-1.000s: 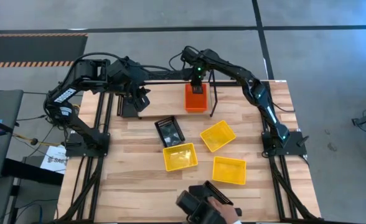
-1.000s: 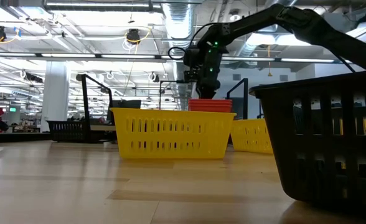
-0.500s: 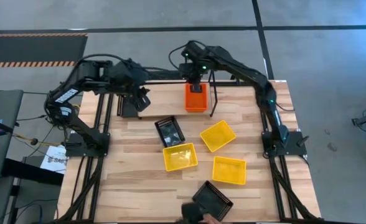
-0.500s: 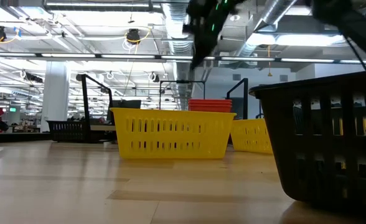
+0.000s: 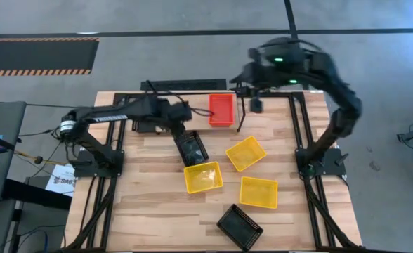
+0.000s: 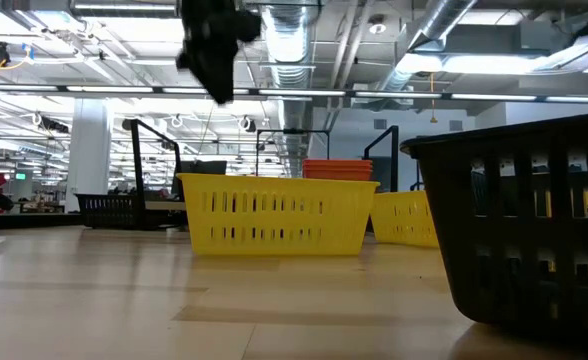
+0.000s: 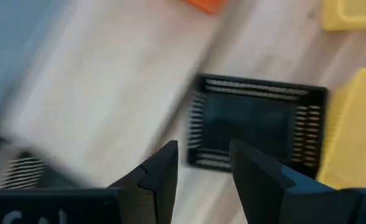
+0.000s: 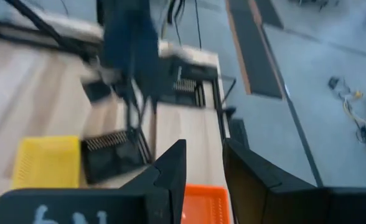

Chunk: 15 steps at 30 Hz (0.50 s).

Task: Stack baskets on shelf by color
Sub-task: Put the middle black bin on the shelf

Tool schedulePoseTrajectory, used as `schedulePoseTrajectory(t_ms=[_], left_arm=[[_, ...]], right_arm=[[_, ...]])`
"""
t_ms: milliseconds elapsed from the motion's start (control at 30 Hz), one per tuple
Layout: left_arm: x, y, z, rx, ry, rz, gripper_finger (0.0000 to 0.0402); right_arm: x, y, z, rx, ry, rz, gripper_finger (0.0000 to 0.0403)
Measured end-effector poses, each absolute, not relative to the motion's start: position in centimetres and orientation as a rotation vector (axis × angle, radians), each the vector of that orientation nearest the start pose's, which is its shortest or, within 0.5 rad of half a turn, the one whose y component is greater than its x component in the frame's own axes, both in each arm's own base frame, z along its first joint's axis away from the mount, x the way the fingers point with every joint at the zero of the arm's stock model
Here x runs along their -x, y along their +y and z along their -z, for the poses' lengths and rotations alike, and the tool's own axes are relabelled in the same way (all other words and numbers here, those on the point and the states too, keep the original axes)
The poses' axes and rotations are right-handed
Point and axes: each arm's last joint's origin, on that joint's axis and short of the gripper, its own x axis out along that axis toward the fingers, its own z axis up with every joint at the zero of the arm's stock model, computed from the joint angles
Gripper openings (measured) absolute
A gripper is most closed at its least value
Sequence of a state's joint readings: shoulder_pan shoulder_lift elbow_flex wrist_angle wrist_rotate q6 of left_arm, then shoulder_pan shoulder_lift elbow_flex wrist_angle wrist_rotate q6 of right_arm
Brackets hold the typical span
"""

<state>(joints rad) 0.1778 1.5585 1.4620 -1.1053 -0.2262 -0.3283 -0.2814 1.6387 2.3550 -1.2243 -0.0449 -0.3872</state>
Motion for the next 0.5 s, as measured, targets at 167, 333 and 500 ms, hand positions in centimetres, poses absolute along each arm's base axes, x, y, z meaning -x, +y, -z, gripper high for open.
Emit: schedulePoseTrajectory(t_ms=[167, 333, 500], left_arm=[[-29.8, 6.4, -25.7, 0.348, 1.119, -0.493, 0.0134], [-29.1, 7.9, -24.1, 0.395, 1.125, -0.580, 0.0134], [-28.8, 8.6, -24.0, 0.433, 1.141, -0.548, 0.0134]], right_arm=[[-21.8, -4.8, -54.9, 0.293, 0.430, 0.100, 0.0124], [-20.0, -3.6, -55.7, 0.272, 0.379, 0.074, 0.0124], [-20.0, -3.1, -55.8, 0.260, 0.376, 0.053, 0.0124]])
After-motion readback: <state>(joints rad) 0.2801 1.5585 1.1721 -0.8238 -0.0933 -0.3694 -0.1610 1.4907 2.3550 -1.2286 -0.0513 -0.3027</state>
